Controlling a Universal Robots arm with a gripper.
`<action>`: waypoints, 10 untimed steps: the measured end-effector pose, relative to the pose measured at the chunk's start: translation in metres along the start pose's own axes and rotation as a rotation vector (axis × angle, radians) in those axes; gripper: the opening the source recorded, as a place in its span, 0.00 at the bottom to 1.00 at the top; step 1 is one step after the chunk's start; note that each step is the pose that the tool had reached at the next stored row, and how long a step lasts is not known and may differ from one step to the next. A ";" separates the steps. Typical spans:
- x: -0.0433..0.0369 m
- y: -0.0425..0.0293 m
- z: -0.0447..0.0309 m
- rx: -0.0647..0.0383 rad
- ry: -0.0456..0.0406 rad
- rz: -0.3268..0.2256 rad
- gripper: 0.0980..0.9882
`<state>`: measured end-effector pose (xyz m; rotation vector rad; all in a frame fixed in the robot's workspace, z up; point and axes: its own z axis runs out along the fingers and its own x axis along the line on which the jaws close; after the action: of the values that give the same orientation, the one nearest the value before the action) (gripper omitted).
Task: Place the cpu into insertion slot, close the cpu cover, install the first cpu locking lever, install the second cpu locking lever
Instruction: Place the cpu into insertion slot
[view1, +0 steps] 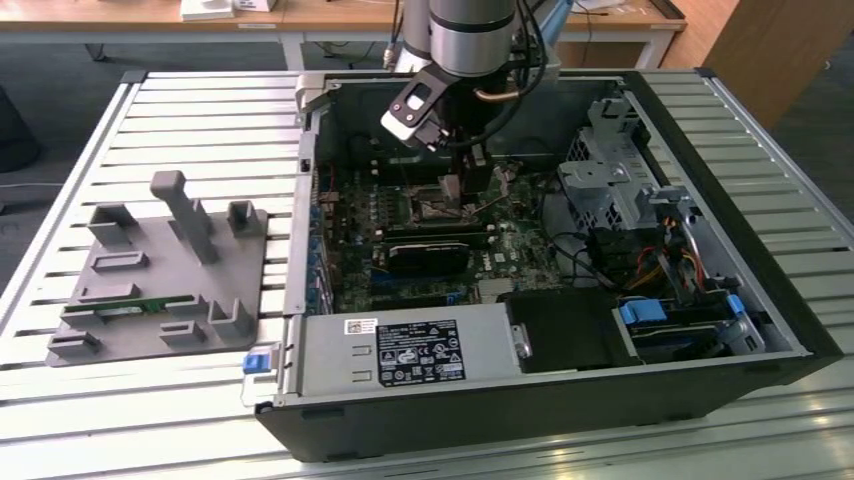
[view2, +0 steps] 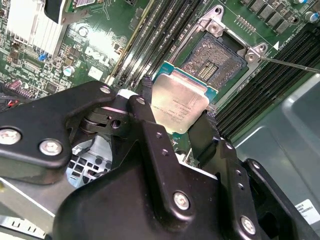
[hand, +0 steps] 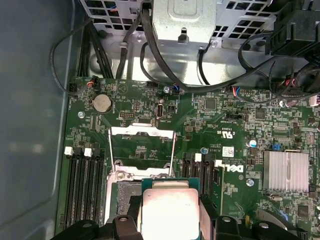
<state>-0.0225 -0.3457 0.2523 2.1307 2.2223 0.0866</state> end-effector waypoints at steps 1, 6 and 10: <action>0.0000 -0.0001 0.0006 0.000 0.0000 0.000 0.49; 0.0000 -0.0003 0.0038 0.000 -0.0002 0.000 0.49; 0.0000 -0.0006 0.0064 0.000 -0.0009 0.000 0.49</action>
<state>-0.0225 -0.3457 0.2459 2.1303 2.2219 0.0856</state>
